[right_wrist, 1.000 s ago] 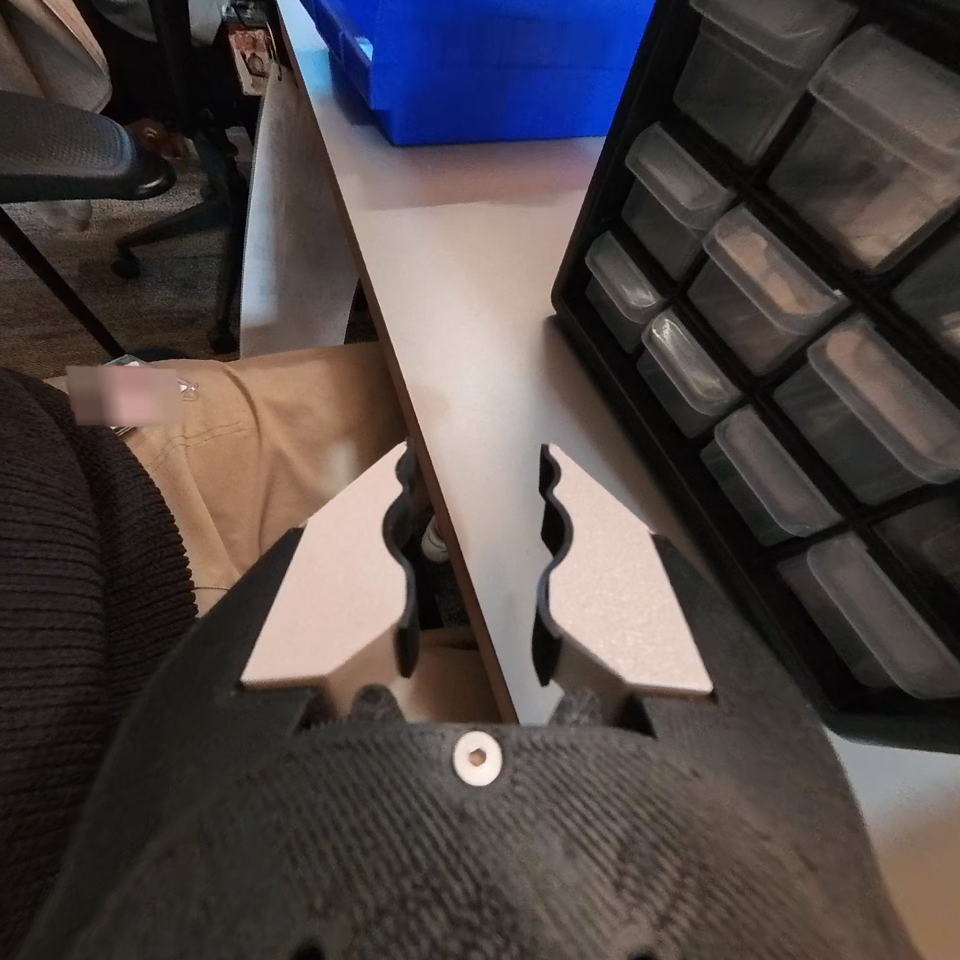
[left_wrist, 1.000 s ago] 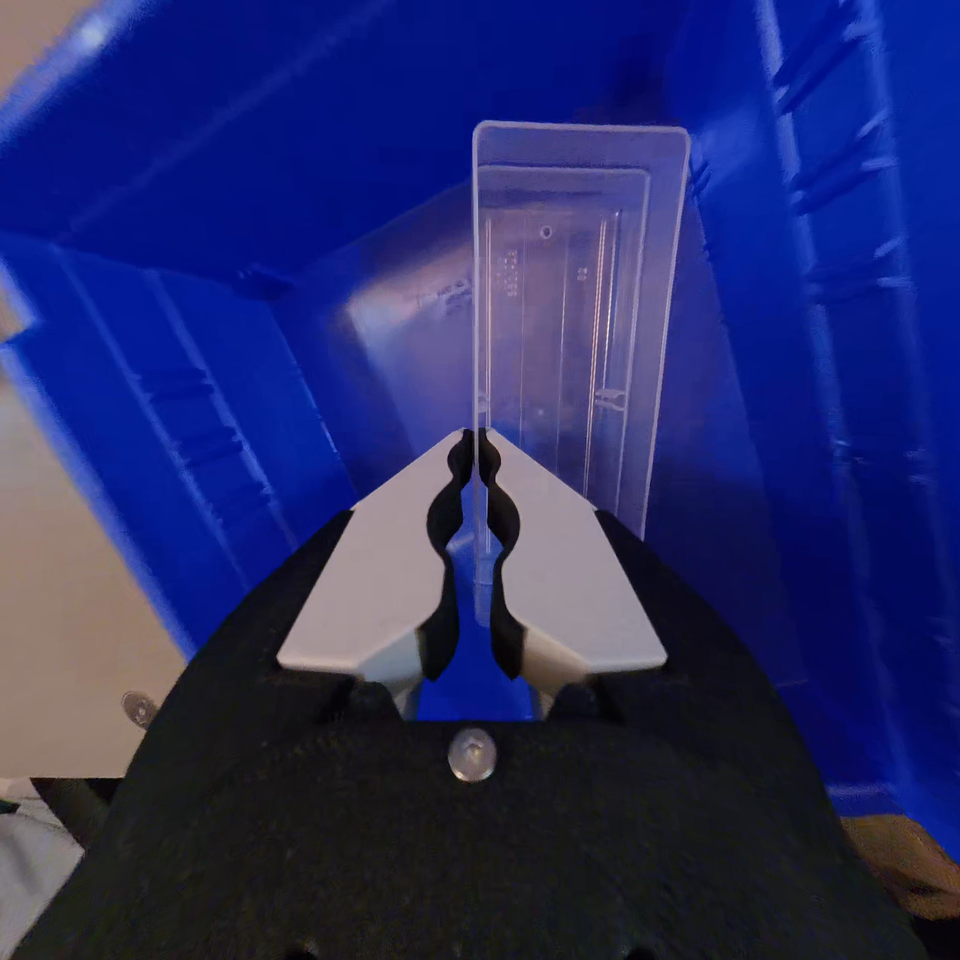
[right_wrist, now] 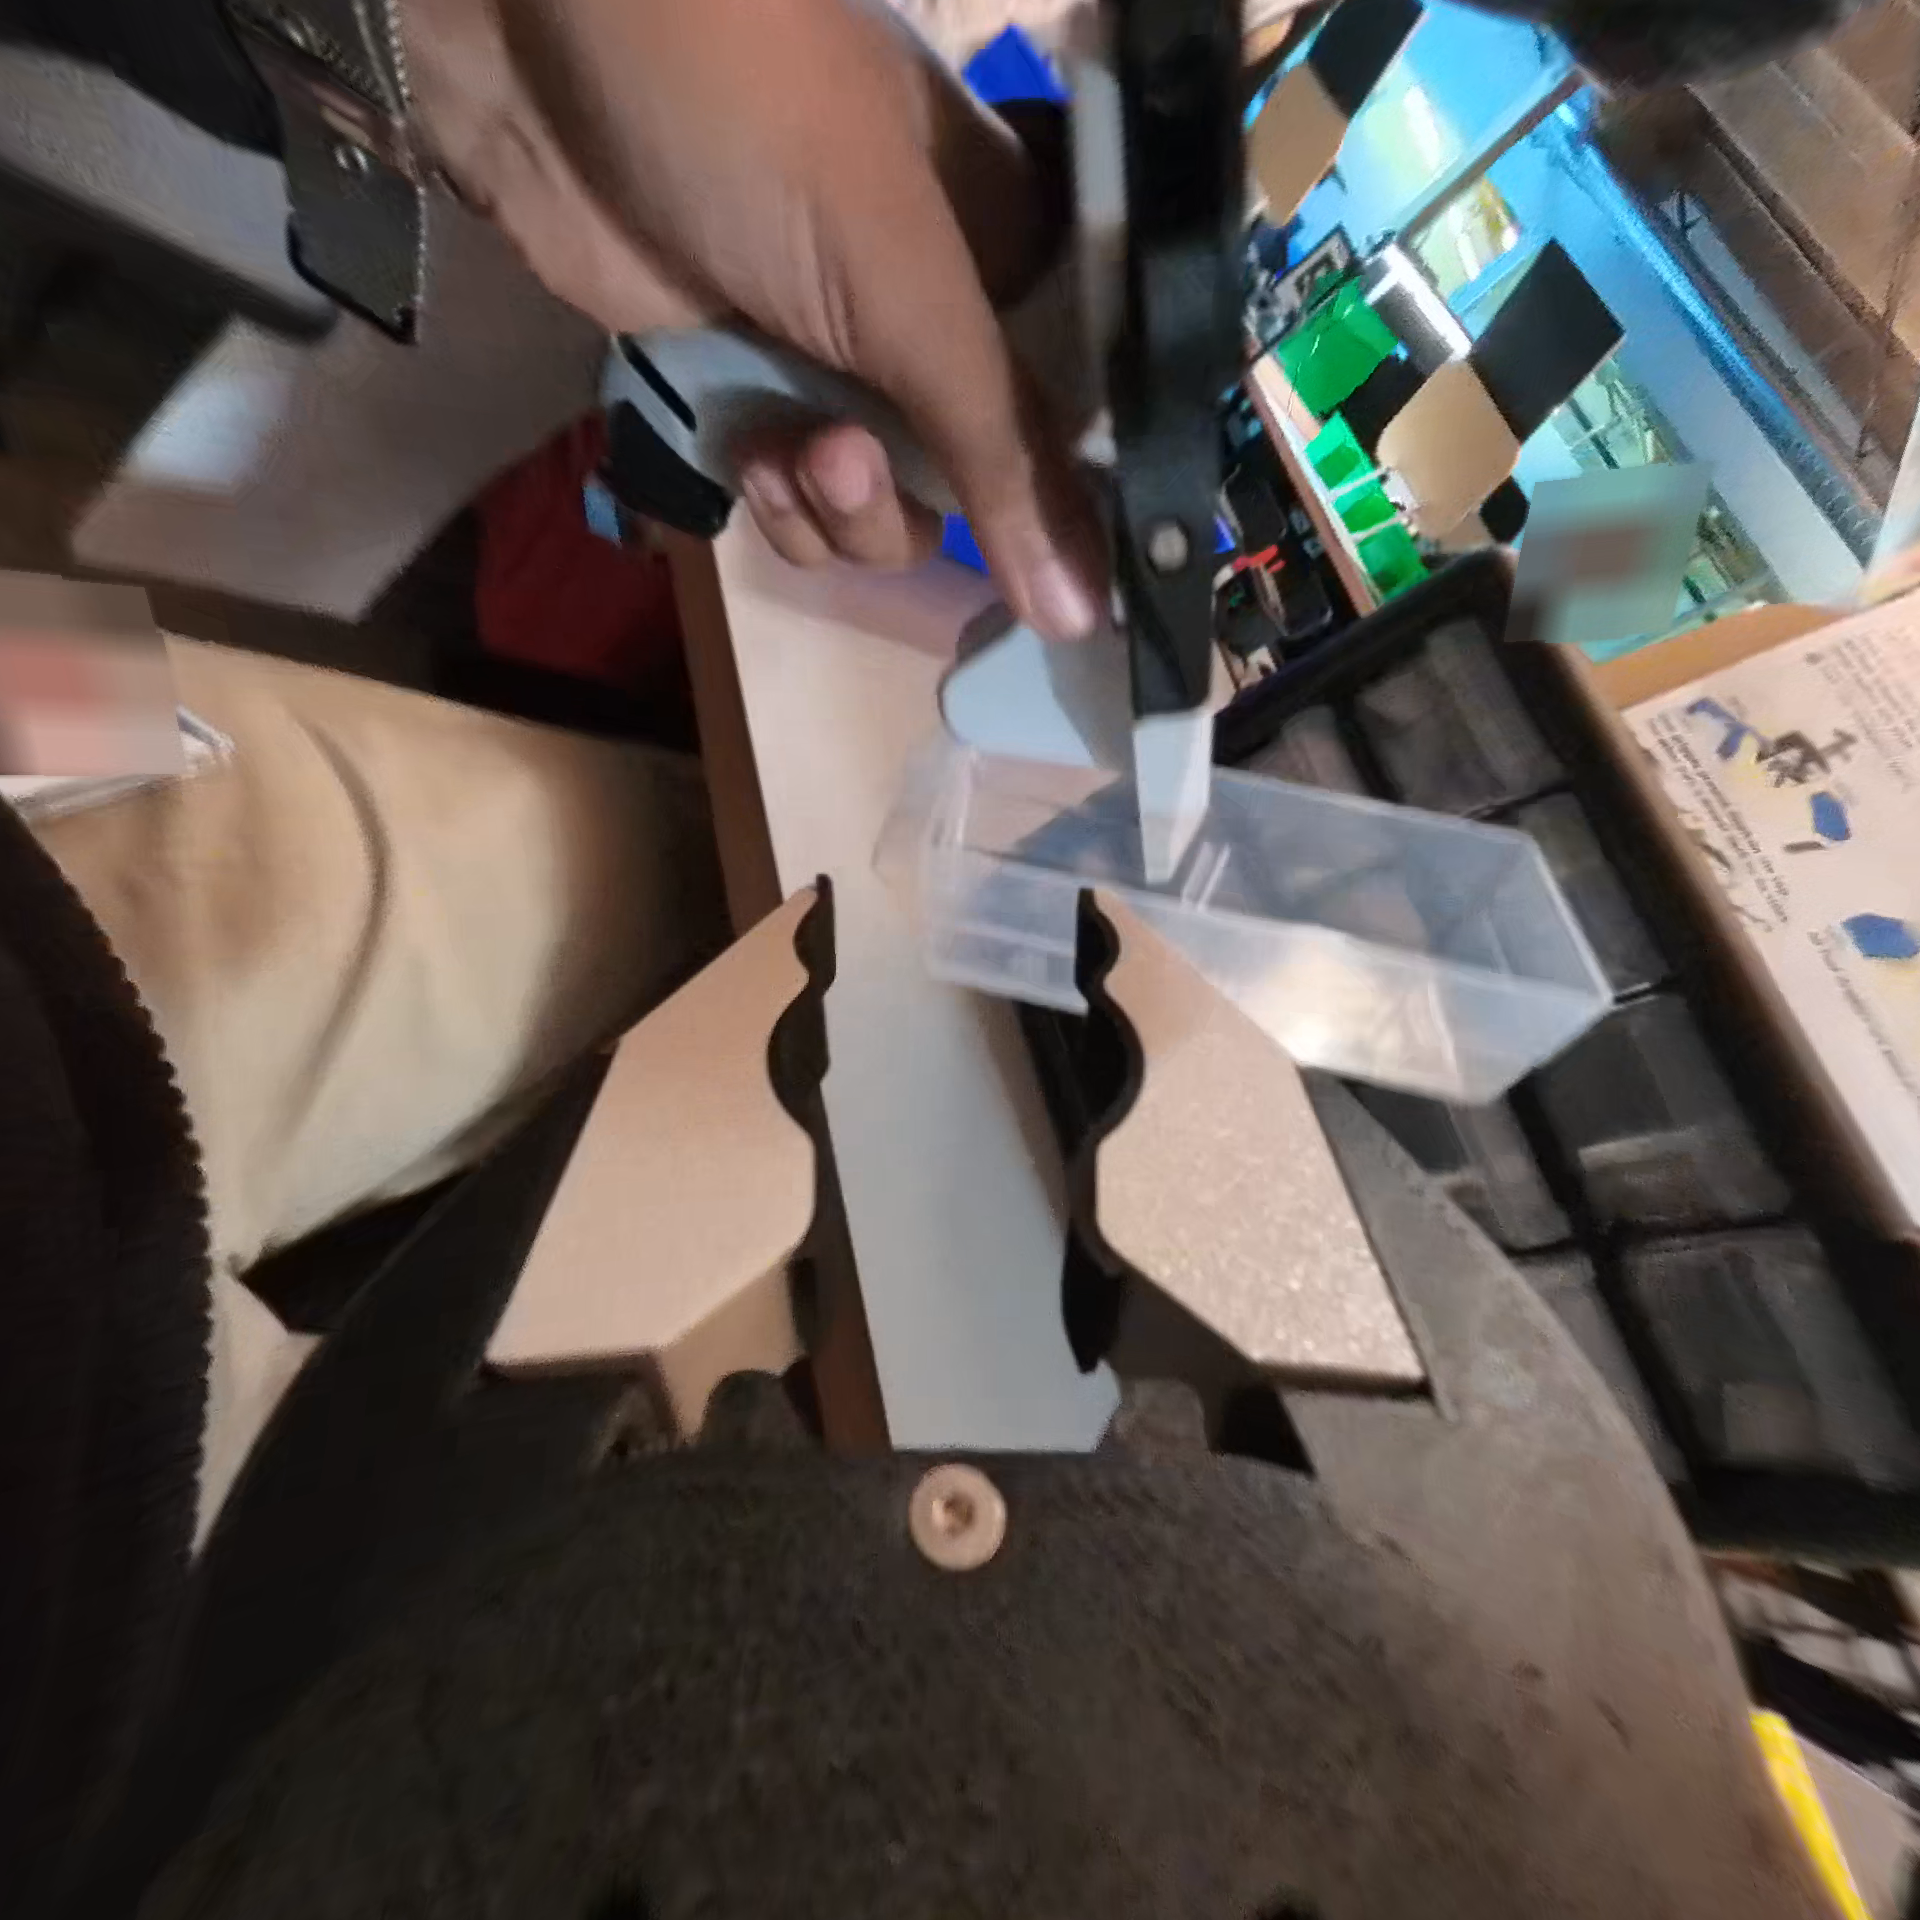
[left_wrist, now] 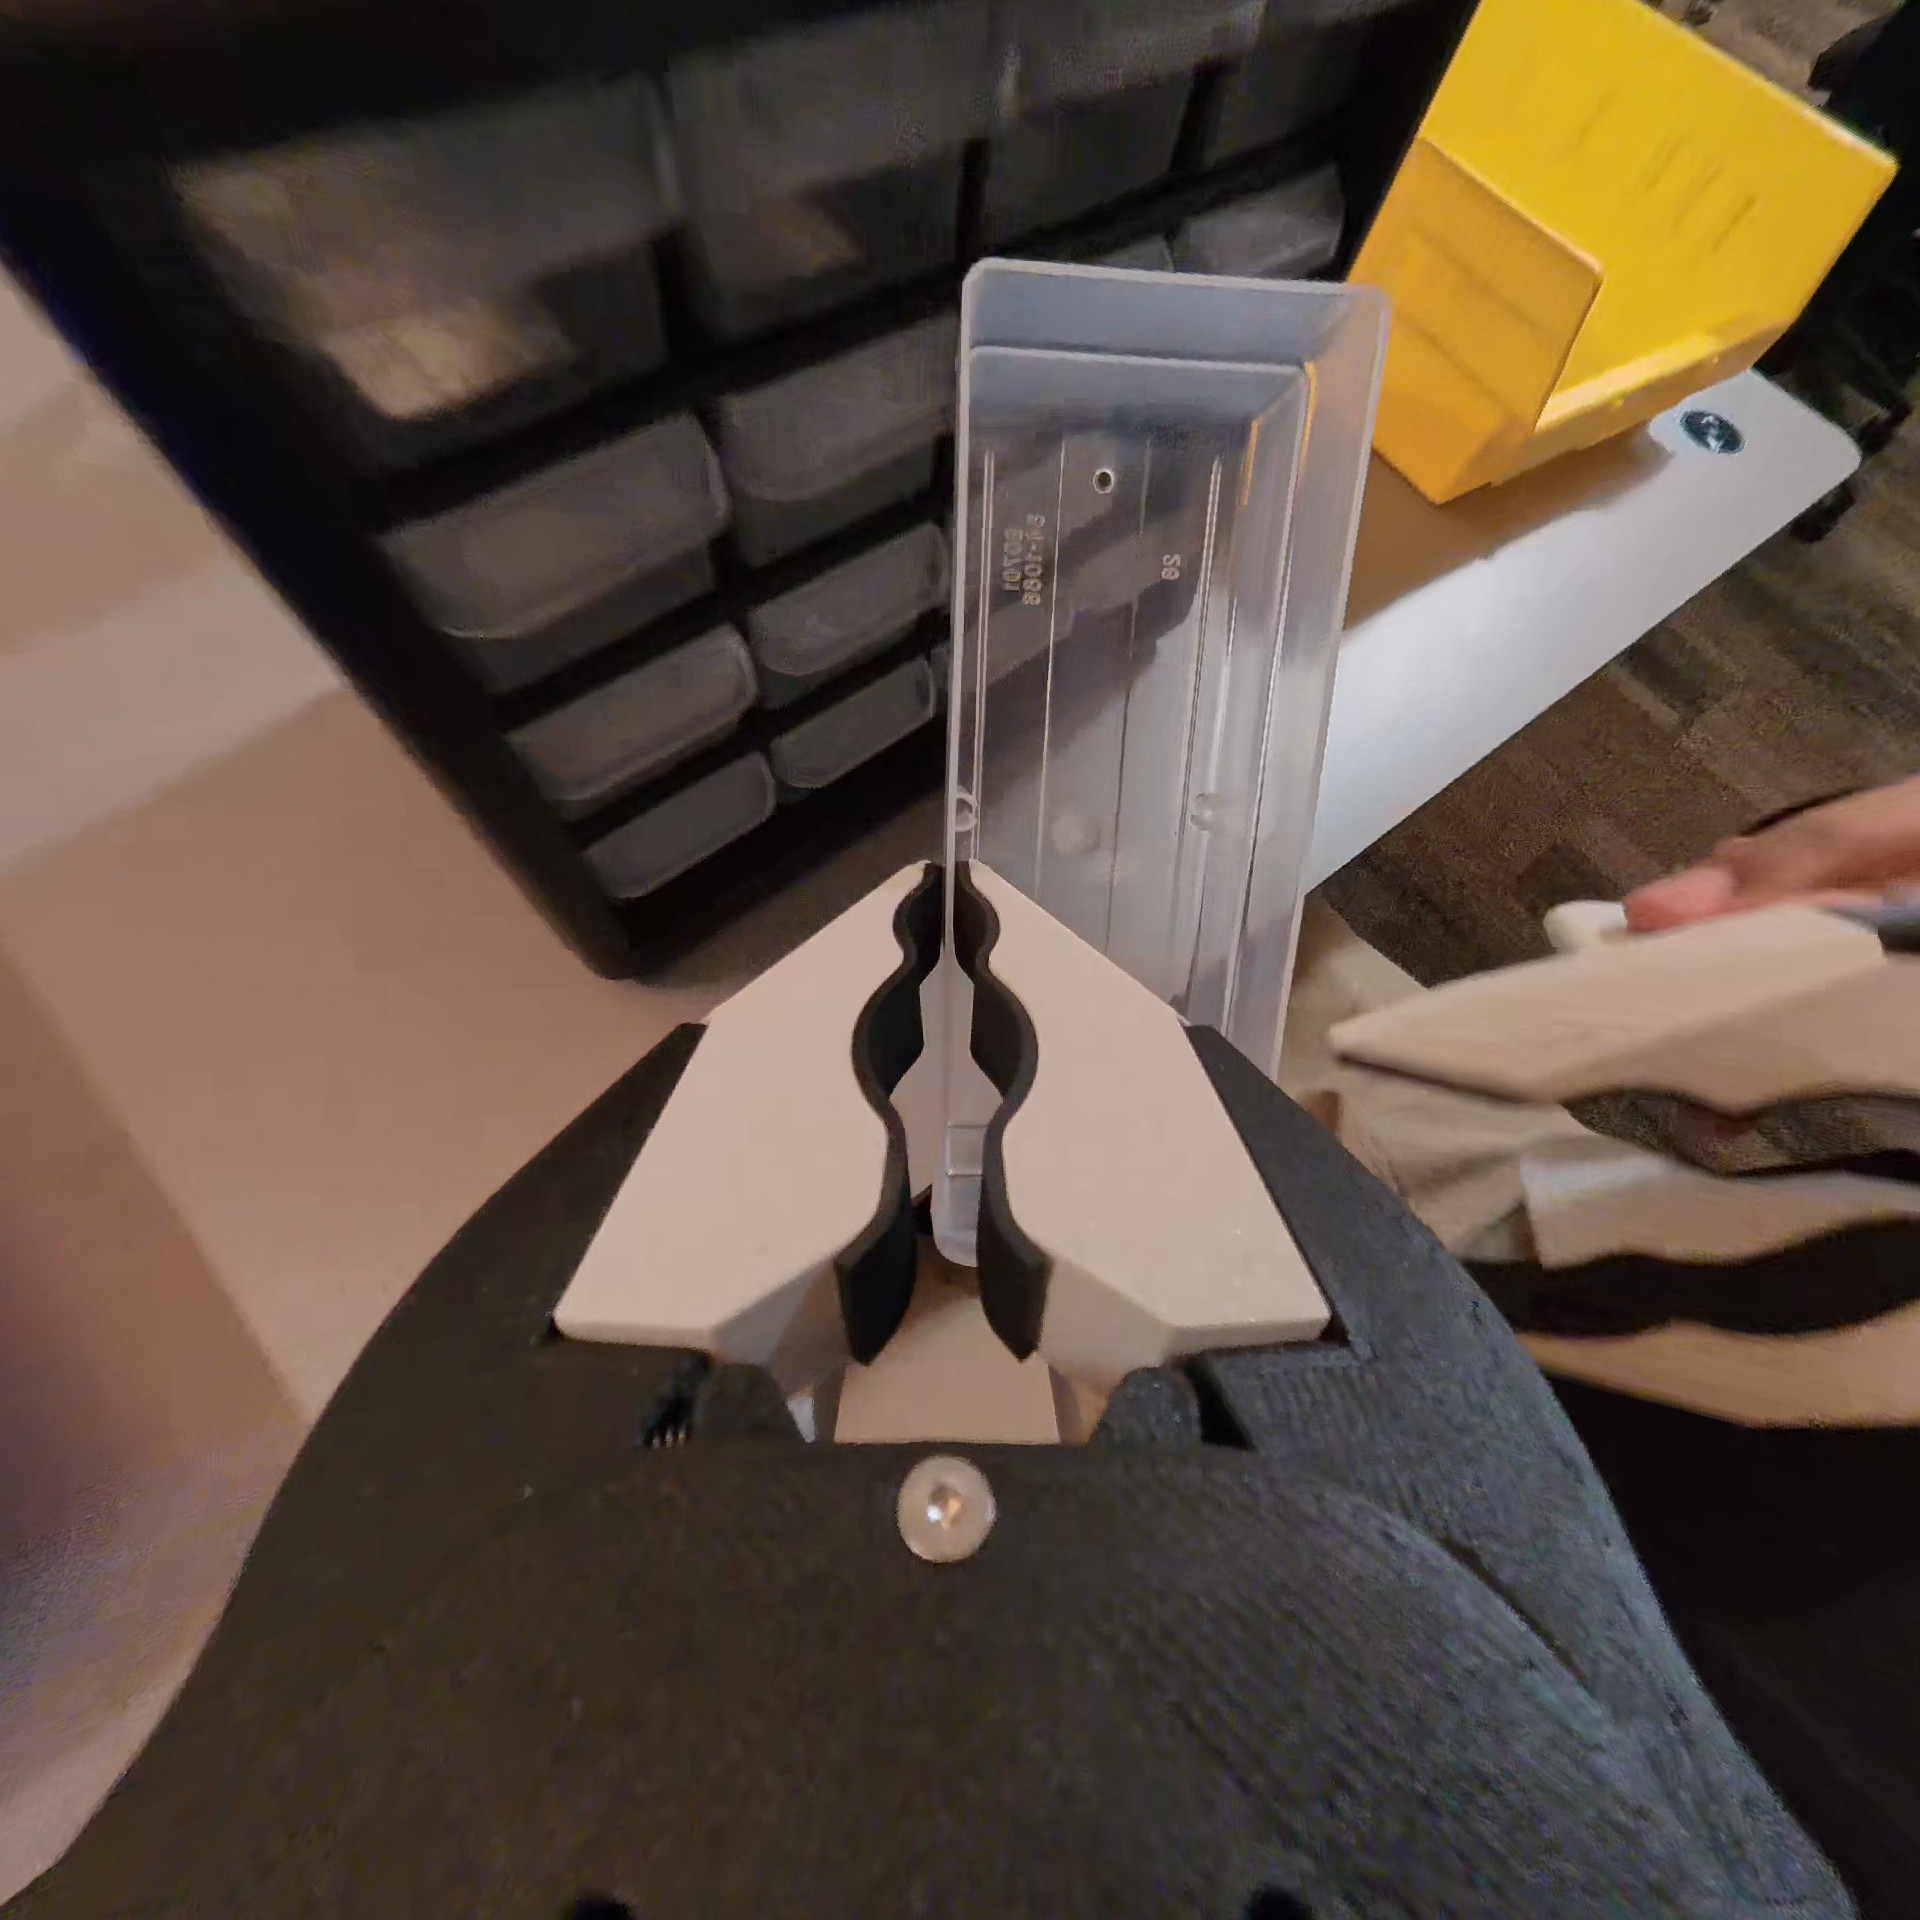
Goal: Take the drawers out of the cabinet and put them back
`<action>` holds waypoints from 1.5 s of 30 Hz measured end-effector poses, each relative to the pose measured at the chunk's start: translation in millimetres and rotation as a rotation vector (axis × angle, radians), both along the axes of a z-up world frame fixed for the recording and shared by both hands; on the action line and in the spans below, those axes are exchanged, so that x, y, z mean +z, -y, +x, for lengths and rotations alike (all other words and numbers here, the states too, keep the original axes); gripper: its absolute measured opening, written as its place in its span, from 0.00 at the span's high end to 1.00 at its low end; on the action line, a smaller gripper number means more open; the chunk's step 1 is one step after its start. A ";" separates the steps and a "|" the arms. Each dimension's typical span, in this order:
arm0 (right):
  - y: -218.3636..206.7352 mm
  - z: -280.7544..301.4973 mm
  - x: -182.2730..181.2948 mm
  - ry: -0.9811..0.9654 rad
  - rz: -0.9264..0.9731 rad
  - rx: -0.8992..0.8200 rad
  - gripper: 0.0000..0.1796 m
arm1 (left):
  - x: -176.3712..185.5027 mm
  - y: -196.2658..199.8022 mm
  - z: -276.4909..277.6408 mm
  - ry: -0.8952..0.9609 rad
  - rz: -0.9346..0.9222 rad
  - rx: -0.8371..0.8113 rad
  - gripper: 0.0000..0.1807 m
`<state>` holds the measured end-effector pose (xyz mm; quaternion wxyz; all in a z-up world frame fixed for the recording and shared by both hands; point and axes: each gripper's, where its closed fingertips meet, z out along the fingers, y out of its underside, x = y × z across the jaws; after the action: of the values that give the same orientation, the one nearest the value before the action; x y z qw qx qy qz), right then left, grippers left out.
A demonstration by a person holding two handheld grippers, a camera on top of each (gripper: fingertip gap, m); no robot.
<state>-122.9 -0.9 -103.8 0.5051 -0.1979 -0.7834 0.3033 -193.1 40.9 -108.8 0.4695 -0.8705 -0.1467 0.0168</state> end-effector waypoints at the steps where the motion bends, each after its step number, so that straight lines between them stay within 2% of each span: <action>1: 2.2 -1.0 -7.3 0.013 0.051 -0.017 0.73 | -7.7 -5.8 4.6 -0.002 -0.005 0.001 1.00; 5: -3.2 -6.1 -43.5 0.127 0.162 -0.103 0.70 | -32.8 -26.0 18.7 -0.034 -0.025 0.037 1.00; 8: -32.6 -8.0 -74.6 0.259 0.274 -0.235 0.73 | -40.8 -36.8 29.3 0.009 0.002 0.056 1.00; 9: -41.2 -6.4 -84.5 0.304 0.316 -0.259 0.79 | -43.5 -37.4 30.6 0.020 -0.003 0.064 1.00; 12: -44.1 -2.0 -96.4 0.356 0.337 -0.232 0.86 | -47.5 -37.0 33.2 0.031 -0.010 0.051 0.99; 15: -32.0 0.8 -91.3 0.356 0.298 -0.157 0.90 | -45.2 -37.8 37.0 0.070 0.027 0.012 0.97; 16: -31.6 1.3 -88.1 0.347 0.299 -0.140 0.91 | -42.7 -38.4 37.0 0.083 0.058 -0.004 0.94; 17: -31.8 2.8 -85.4 0.342 0.304 -0.112 0.91 | -38.2 -39.5 38.5 0.104 0.105 -0.029 0.87; 18: -33.1 5.0 -83.2 0.345 0.303 -0.084 0.91 | -32.2 -40.4 40.2 0.124 0.162 -0.056 0.73; 19: -34.4 8.4 -81.8 0.354 0.300 -0.045 0.91 | -25.9 -40.6 41.2 0.132 0.217 -0.074 0.62; 21: -33.5 20.4 -81.9 0.375 0.304 0.089 0.91 | -17.9 -39.4 40.9 0.135 0.293 -0.083 0.56; 23: -43.1 23.6 -78.5 0.367 0.287 0.119 0.91 | -10.4 -37.4 41.6 0.143 0.366 -0.093 0.52; 28: -77.1 29.9 -62.0 0.420 0.166 0.090 0.92 | 6.2 -24.4 30.4 0.132 0.512 -0.054 0.51; 32: -93.9 48.3 -36.3 0.513 -0.027 0.120 0.92 | -17.3 -17.9 33.7 0.046 0.426 -0.091 0.55; 35: -105.2 62.2 -18.7 0.566 -0.104 0.126 0.92 | -30.6 -17.1 45.1 0.033 0.373 -0.152 0.56; 38: -110.7 78.2 -13.7 0.686 -0.087 0.135 0.92 | -35.6 -18.7 50.2 0.030 0.348 -0.185 0.57; 42: -114.3 93.9 -22.3 0.910 0.101 0.190 0.93 | -40.4 -20.1 57.6 0.062 0.333 -0.221 0.58; 45: -112.4 95.9 -20.3 1.022 0.170 0.253 0.93 | -39.1 -20.8 65.3 0.097 0.333 -0.248 0.58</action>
<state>-27.0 111.5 -124.2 0.0327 -0.1830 -0.9691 0.1622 -127.8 61.7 -147.9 0.5979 -0.7920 -0.0615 -0.1076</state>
